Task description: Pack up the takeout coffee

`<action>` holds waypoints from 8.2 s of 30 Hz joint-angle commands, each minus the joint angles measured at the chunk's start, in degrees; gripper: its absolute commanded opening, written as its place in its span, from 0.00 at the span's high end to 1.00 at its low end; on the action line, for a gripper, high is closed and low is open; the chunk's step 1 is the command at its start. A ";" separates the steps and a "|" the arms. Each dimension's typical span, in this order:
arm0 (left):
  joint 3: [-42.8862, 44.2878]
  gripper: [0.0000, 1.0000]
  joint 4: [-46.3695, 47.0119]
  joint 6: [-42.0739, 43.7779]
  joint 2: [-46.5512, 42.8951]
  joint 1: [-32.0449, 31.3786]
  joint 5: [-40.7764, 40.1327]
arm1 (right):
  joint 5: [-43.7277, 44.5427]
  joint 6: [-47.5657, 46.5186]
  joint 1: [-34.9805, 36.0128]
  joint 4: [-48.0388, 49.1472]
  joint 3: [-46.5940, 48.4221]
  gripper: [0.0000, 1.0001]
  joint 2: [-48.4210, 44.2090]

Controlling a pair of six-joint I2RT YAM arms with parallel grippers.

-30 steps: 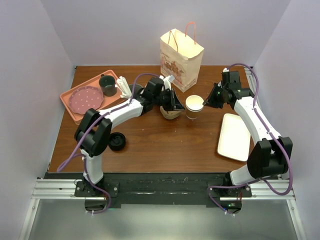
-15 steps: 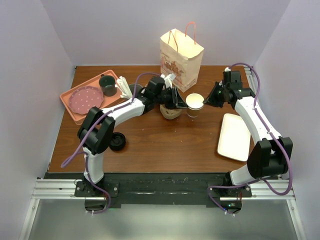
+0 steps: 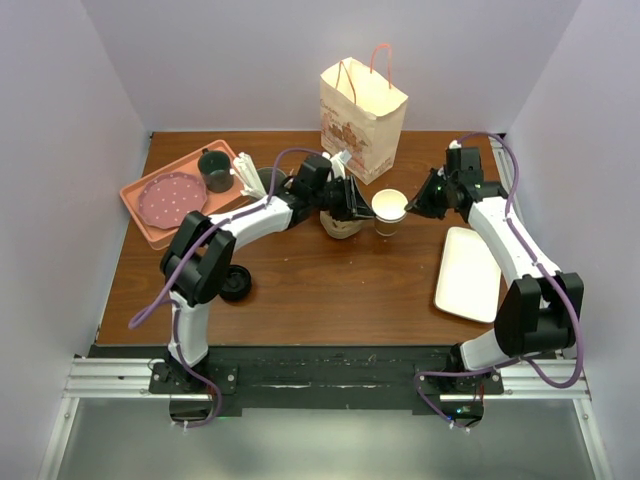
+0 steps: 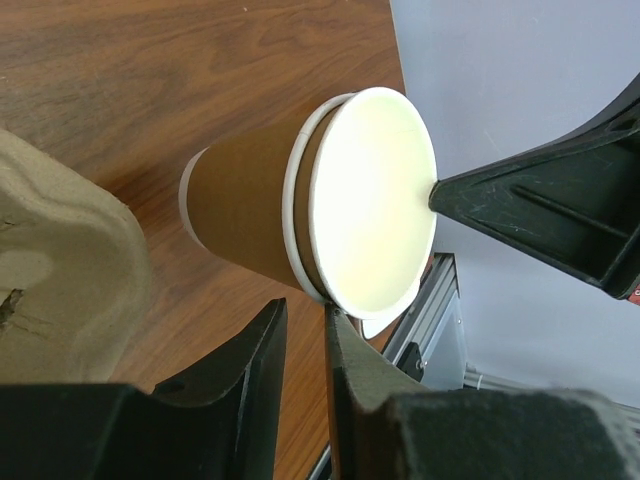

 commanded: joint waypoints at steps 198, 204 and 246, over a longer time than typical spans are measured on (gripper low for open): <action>7.31 0.66 3.08 0.18 9.87 -2.33 3.24 | 7.44 -28.43 14.24 2.95 -3.26 1.00 2.33; 6.60 0.69 2.55 0.27 9.96 -2.69 2.54 | 7.62 -28.16 14.24 3.13 -3.08 1.00 1.89; 6.08 0.71 0.18 3.43 9.25 -3.83 0.16 | 12.98 -27.37 14.24 7.26 -3.87 1.00 -3.21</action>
